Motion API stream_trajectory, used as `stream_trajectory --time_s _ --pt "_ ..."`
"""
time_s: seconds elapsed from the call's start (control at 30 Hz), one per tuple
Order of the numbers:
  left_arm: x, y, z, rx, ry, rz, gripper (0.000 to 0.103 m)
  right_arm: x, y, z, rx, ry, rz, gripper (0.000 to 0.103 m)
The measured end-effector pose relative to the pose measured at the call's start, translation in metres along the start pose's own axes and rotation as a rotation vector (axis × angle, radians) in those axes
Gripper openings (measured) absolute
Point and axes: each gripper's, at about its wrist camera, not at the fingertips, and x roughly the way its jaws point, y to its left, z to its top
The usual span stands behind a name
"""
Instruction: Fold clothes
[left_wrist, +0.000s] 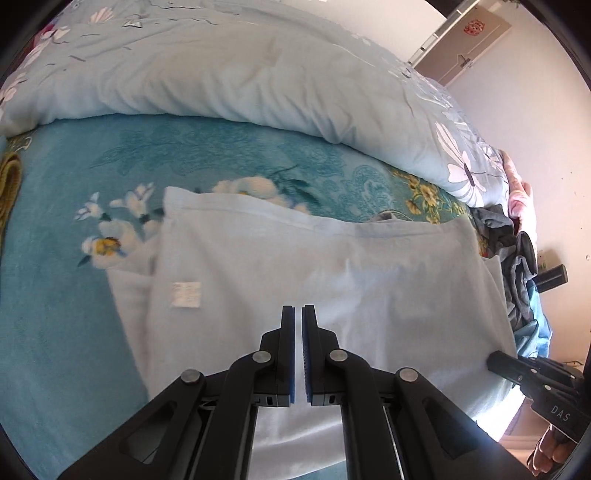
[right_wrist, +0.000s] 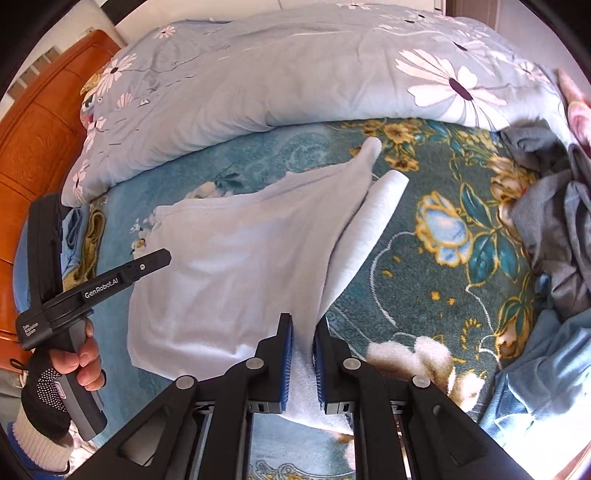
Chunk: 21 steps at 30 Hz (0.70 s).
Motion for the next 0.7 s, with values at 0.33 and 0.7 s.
stream_trajectory --time_s 0.33,0.7 --pt "-0.050 0.082 -0.015 -0.089 -0.034 0.009 0.004 -0.005 0.116 0.007 -0.203 -0.005 -0.095 0.011" --pt "-0.071 0.151 -0.031 -0.135 -0.020 0.016 0.004 0.082 0.213 -0.011 -0.177 0.116 -0.059 0.011"
